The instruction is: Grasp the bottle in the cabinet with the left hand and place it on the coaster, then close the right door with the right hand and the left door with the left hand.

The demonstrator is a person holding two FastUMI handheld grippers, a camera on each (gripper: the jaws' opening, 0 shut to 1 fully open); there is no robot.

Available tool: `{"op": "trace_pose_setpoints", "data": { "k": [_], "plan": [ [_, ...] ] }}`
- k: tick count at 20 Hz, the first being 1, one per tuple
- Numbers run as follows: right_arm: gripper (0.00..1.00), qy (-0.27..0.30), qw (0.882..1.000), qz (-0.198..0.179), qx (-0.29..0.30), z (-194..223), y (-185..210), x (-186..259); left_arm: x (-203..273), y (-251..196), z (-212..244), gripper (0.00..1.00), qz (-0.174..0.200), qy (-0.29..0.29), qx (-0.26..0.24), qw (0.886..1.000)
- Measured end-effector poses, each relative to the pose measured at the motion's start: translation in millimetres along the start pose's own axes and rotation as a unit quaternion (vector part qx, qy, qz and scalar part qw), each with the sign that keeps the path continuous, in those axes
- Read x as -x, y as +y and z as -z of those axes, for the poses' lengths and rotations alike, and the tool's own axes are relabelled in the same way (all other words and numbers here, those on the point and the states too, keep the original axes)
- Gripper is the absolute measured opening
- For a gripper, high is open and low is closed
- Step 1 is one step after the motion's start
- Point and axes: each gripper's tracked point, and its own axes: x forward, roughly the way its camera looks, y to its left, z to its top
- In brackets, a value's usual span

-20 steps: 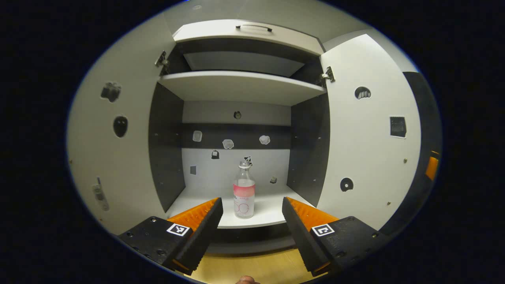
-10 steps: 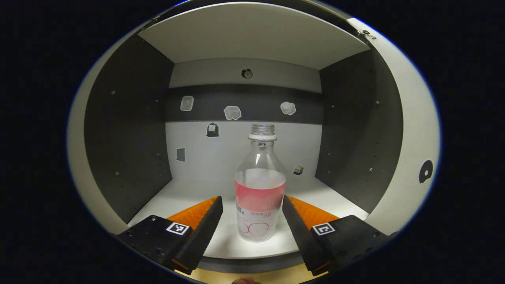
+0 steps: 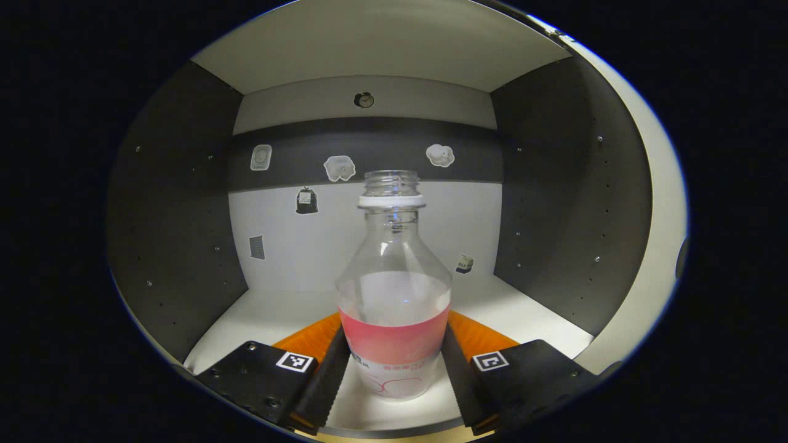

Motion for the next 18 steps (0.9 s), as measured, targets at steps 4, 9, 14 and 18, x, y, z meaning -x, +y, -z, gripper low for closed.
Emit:
{"op": "trace_pose_setpoints", "data": {
  "k": [4,9,14,18],
  "plan": [
    [0.97,-0.003,1.000,-0.015,-0.008,-3,2,3,34,-4,-8,0.79,0.020,-0.015,0.007,1.000],
    [0.98,-0.021,0.999,-0.044,-0.017,-15,3,5,110,-13,3,0.79,0.071,-0.023,0.001,0.997],
    [0.97,-0.037,0.997,-0.071,-0.013,-26,-1,6,192,-29,54,0.79,0.116,-0.011,-0.007,0.993],
    [0.97,-0.042,0.995,-0.088,-0.017,-33,0,5,239,-39,118,0.79,0.121,0.037,-0.006,0.992]
  ]
}}
